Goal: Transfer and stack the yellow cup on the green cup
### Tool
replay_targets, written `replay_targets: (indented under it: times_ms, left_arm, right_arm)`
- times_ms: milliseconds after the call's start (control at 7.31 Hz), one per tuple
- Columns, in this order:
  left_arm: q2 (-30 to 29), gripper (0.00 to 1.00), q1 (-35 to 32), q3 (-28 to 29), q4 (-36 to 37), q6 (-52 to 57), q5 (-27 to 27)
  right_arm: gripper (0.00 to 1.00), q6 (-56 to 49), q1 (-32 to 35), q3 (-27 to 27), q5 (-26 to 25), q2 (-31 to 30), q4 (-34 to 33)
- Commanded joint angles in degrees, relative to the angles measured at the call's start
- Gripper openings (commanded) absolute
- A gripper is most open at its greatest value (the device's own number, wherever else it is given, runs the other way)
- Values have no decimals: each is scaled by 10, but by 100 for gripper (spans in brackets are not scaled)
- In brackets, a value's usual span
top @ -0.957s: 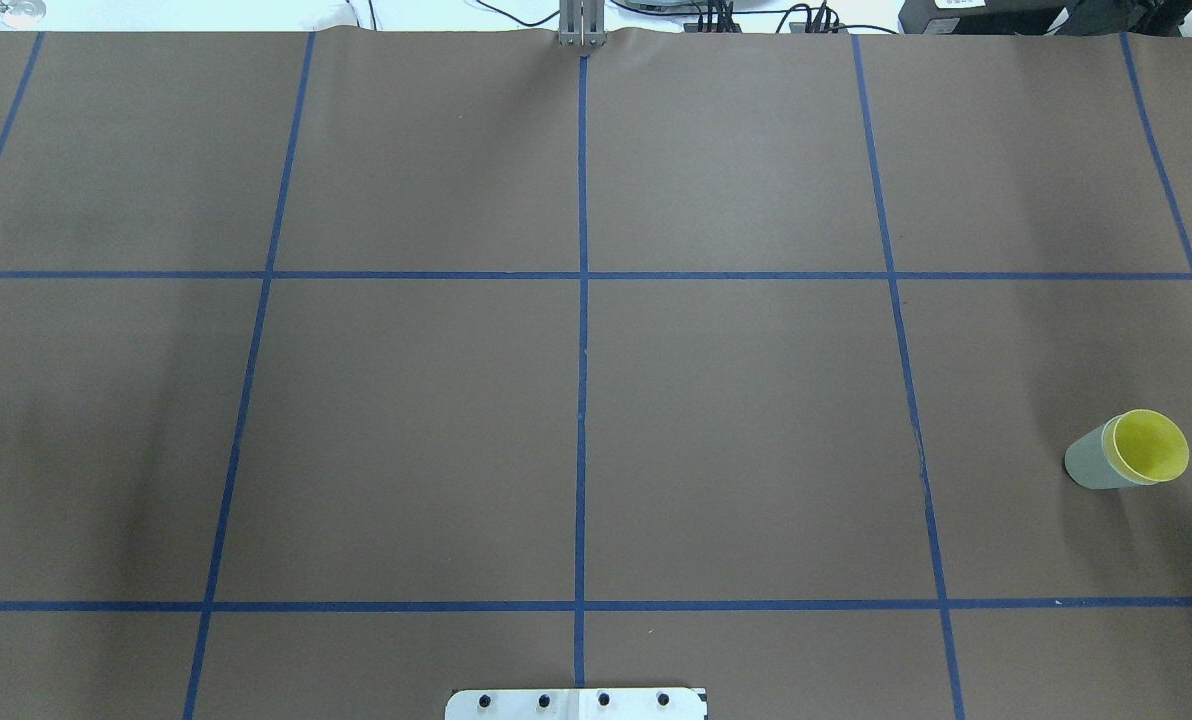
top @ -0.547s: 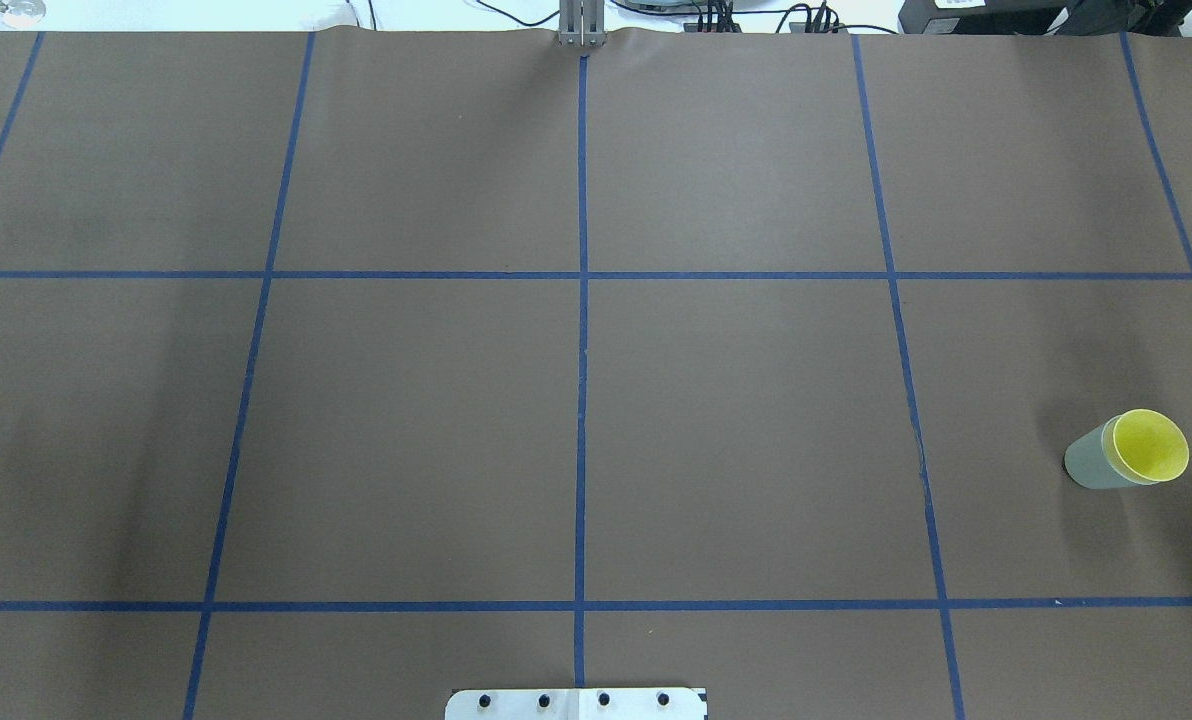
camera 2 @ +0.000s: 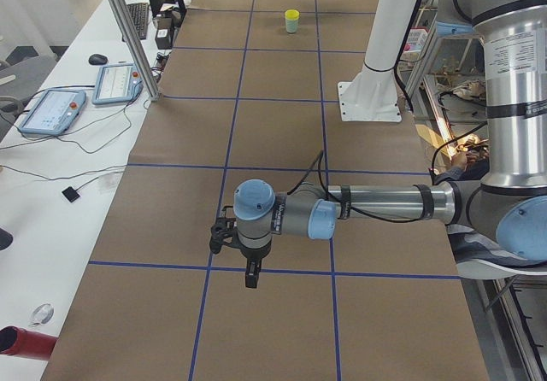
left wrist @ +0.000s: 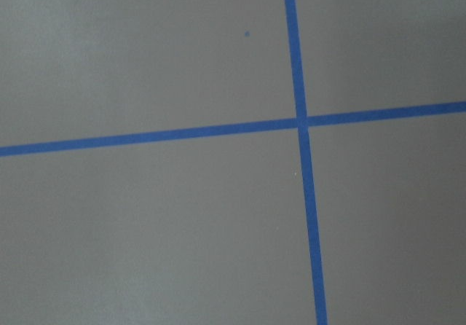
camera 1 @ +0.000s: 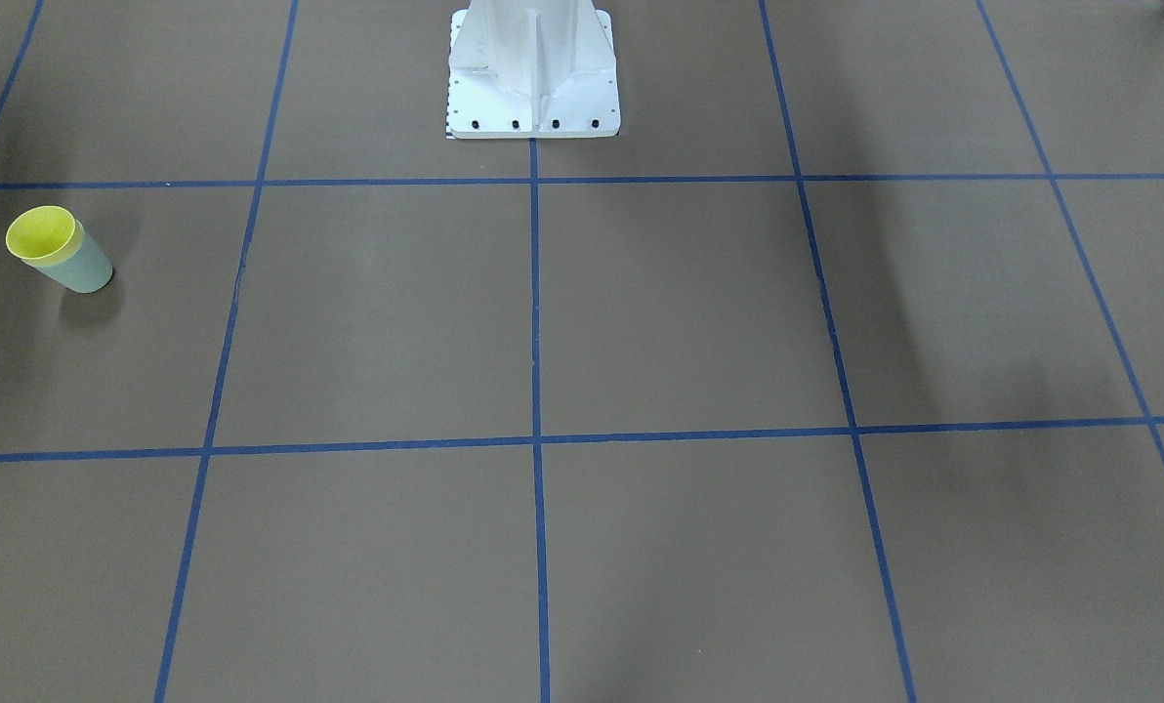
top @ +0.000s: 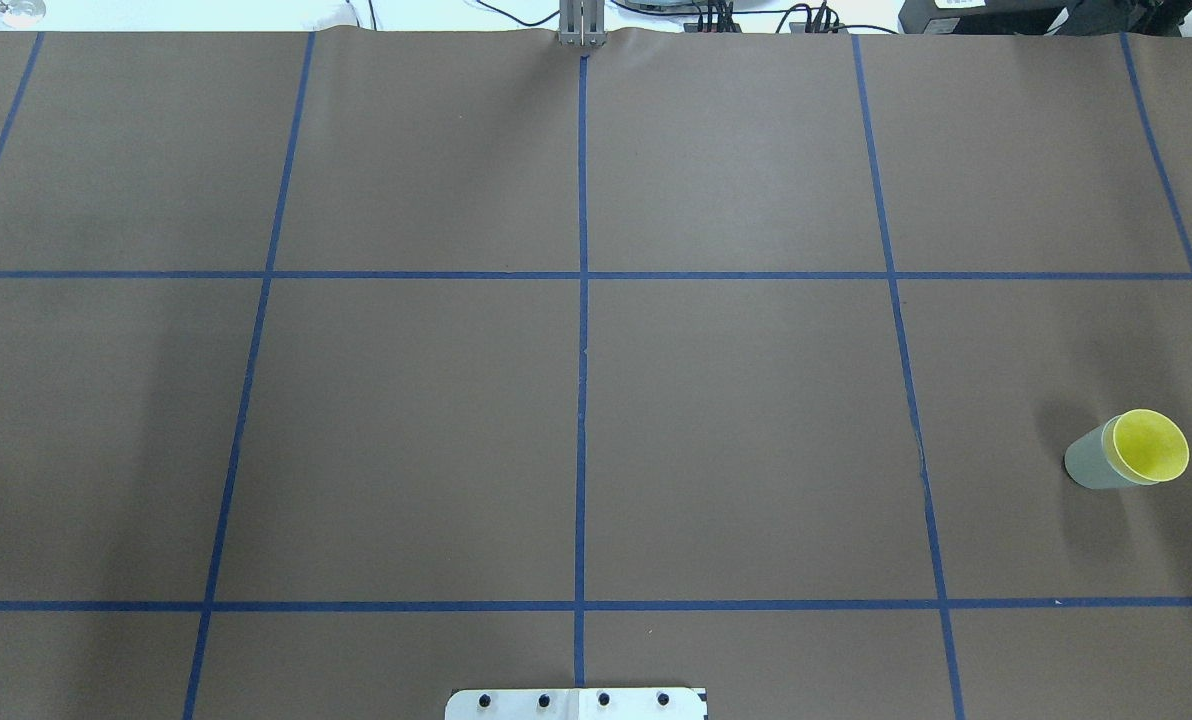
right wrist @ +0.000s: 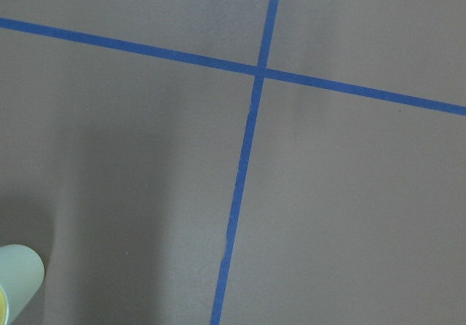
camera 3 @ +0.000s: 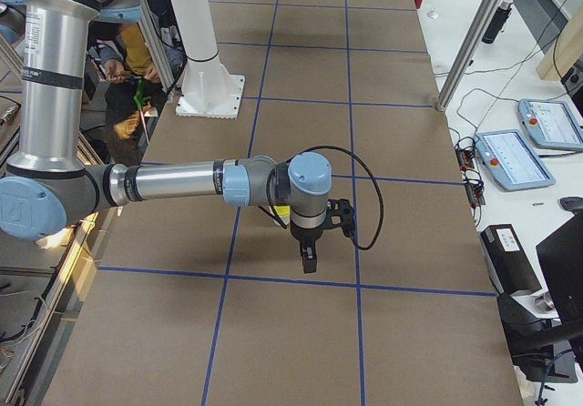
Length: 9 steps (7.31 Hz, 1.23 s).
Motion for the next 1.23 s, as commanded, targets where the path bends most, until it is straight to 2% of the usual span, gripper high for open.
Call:
replay_targets:
  times_ms: [0, 1094]
  left_arm:
    - [22, 100, 0, -30, 3, -5, 2]
    - [16, 100, 3, -32, -2, -2, 4]
  right_arm:
    - [100, 0, 0, -1, 2, -1, 0]
    - [100, 0, 0, -2, 4, -11, -1]
